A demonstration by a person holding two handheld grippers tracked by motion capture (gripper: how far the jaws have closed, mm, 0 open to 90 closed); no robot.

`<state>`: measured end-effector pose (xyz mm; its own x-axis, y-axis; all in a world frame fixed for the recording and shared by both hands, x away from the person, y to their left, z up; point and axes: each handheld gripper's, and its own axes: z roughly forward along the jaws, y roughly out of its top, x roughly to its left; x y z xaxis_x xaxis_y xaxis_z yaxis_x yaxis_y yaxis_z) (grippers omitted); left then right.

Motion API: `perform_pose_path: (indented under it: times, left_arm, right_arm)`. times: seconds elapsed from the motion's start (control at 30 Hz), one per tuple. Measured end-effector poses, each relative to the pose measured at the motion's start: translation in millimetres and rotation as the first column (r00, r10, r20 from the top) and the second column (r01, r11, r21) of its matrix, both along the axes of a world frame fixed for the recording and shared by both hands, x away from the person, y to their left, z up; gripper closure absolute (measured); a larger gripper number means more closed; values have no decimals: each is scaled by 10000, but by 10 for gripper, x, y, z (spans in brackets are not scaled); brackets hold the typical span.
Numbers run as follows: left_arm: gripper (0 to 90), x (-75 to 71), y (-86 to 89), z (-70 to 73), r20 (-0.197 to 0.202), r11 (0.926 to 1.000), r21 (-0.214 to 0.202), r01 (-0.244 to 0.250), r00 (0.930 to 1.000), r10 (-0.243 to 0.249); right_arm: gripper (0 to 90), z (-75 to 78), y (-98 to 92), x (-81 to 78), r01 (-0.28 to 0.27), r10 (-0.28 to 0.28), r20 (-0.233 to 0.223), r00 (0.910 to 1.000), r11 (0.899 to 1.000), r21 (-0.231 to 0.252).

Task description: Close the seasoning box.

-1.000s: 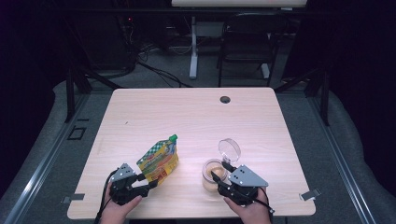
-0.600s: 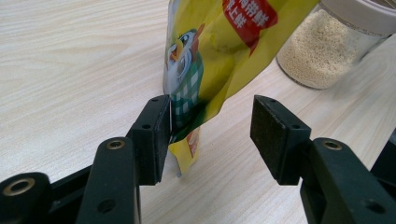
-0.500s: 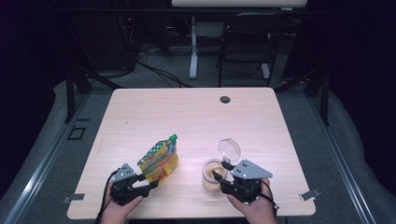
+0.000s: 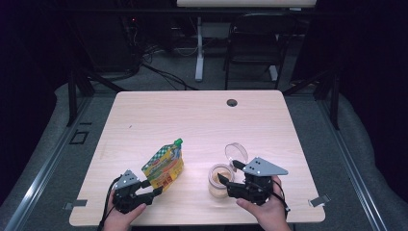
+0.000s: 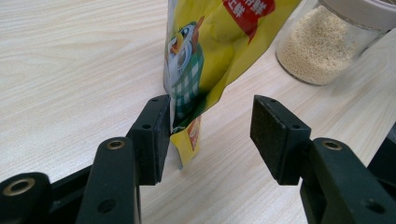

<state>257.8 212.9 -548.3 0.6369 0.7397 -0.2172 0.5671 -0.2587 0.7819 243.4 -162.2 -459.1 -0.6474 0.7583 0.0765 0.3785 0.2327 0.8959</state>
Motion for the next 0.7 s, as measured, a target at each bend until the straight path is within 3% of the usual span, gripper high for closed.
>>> perform_pose_path:
  times: [0.3, 0.43, 0.7]
  left_arm:
    - [480, -14, -2, 1, -9, 10000, -27, -6, 10000, 6]
    - [480, -13, -2, 3, -23, 10000, 45, 34, 10000, -34]
    - [481, -24, -5, 1, 15, 10000, 12, -18, 10000, 18]
  right_arm:
    - [367, 117, -186, 30, 375, -375, 20, 9993, 9993, 84]
    - [393, 121, -257, 49, 560, -560, 10, 9984, 9983, -169]
    - [401, 107, -352, 87, 1084, -1084, -24, 9941, 9941, -41]
